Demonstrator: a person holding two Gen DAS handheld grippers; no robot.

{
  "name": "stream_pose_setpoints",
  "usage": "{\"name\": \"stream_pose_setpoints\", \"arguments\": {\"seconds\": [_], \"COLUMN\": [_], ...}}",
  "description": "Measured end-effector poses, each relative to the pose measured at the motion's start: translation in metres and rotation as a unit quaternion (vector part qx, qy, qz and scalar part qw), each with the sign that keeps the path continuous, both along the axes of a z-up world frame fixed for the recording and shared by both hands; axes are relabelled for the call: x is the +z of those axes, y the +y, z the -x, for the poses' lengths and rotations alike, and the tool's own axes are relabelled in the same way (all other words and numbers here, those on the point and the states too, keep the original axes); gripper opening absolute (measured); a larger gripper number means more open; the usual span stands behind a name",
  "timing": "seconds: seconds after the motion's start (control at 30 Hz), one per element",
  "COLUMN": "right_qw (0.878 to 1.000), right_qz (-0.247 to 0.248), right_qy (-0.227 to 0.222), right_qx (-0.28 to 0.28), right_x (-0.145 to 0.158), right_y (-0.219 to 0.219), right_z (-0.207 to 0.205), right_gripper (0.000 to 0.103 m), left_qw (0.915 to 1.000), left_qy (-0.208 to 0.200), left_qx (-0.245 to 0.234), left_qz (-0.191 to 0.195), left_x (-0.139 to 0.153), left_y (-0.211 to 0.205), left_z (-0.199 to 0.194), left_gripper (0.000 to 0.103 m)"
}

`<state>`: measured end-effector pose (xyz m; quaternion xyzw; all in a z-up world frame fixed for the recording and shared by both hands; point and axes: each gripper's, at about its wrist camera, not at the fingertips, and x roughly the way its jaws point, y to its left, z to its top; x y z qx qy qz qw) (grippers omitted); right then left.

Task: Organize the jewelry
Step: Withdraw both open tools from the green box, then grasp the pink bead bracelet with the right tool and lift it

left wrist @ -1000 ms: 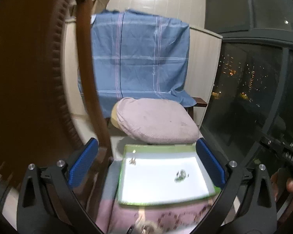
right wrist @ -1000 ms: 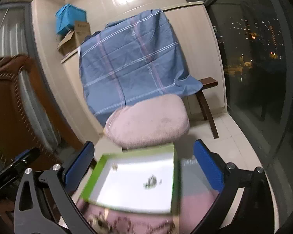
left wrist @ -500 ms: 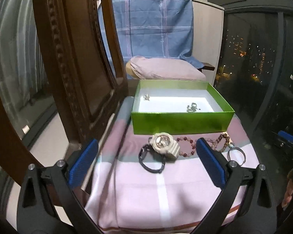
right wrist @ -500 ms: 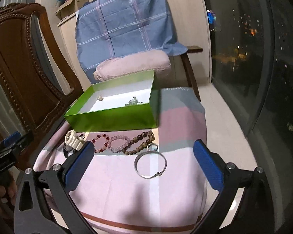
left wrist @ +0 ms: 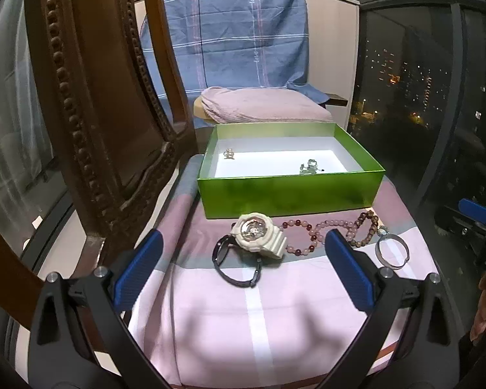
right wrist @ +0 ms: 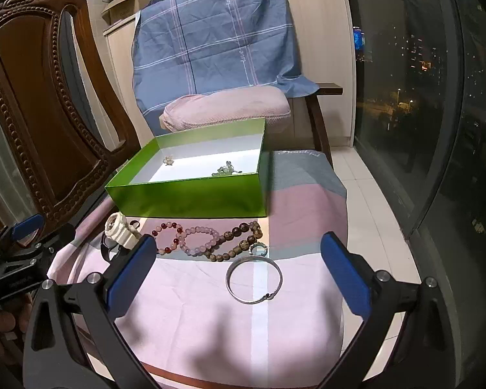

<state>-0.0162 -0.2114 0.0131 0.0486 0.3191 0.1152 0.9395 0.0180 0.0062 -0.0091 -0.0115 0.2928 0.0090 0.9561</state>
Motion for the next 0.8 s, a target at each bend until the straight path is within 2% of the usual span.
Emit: {"name": "stream_pose_setpoints", "arguments": {"seconds": [0.8], "right_qw": [1.0], "right_qz": [0.003], "right_qy": [-0.006], "right_qx": [0.011], "right_x": [0.0026], "right_y": [0.0046], "right_z": [0.0015], "right_gripper": [0.099], "left_qw": [0.9999], "left_qy": [0.006], "left_qx": [-0.006], "left_qz": [-0.012], "left_x": [-0.0025], "left_y": [-0.007], "left_z": [-0.0039], "left_gripper": [0.099]}}
